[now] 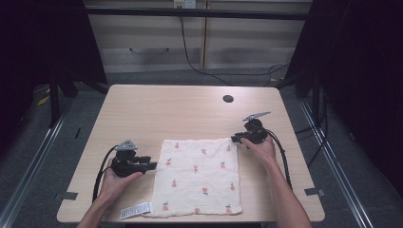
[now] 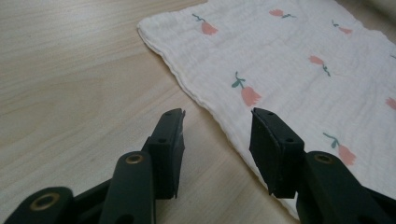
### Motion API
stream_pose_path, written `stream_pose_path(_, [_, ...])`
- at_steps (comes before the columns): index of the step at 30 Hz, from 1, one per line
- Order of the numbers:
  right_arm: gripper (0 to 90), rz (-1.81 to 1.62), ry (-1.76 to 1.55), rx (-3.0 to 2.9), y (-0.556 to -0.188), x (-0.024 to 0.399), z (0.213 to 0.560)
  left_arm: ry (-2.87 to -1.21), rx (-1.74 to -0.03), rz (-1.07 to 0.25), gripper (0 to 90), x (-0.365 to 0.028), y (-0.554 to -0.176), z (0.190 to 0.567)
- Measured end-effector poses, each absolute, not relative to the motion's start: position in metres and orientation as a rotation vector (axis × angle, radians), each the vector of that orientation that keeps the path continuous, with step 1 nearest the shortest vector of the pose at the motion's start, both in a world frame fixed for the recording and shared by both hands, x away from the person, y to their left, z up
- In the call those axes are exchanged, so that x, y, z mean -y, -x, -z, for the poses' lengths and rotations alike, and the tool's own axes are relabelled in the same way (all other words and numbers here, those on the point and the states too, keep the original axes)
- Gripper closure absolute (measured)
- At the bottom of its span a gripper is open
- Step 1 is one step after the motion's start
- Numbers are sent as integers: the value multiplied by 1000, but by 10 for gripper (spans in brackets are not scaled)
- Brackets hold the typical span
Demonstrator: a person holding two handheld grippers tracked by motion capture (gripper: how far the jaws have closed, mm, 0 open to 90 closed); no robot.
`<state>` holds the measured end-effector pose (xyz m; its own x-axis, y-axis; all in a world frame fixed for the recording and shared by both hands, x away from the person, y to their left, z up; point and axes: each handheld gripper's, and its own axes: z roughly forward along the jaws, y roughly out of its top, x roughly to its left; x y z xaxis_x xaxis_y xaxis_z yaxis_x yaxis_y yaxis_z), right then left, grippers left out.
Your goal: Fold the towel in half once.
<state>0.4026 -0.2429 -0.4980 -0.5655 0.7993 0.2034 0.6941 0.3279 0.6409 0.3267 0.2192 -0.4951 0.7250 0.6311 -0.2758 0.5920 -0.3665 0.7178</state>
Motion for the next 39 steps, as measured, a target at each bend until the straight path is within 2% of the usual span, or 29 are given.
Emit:
stream_pose_path(3, [699, -1073, -1396, -2434, -402, 246, 500, -2063, -932, -55, 532, -219, -328, 496])
stream_pose_path(6, [744, -1051, -1374, -2437, -402, 245, 500, -2057, -939, -56, 518, -220, -329, 496])
stream_pose_path(10, [873, -1040, -1352, -2438, -402, 243, 500, -2034, -938, -46, 508, -221, -331, 493])
stream_pose_path(11, [880, -1060, -1345, -2431, -402, 244, 500, -2042, -939, -50, 509, -221, -333, 492])
stream_pose_path(16, [888, -1122, -1343, -2408, -402, 248, 493, -1999, -956, -45, 493, -220, -339, 483])
stream_pose_path(19, [889, -1129, -1344, -2407, -400, 249, 491, -2033, -930, -42, 510, -216, -347, 481])
stream_pose_path(30, [889, -1126, -1359, -2424, -401, 246, 499, -2083, -990, -23, 549, -191, -398, 495])
stream_pose_path(36, [888, -1162, -1346, -2417, -397, 243, 498, -2077, -1021, -102, 560, -184, -418, 494])
stream_pose_path(39, [888, -1161, -1341, -2419, -396, 246, 495, -2132, -981, -128, 558, -176, -420, 492])
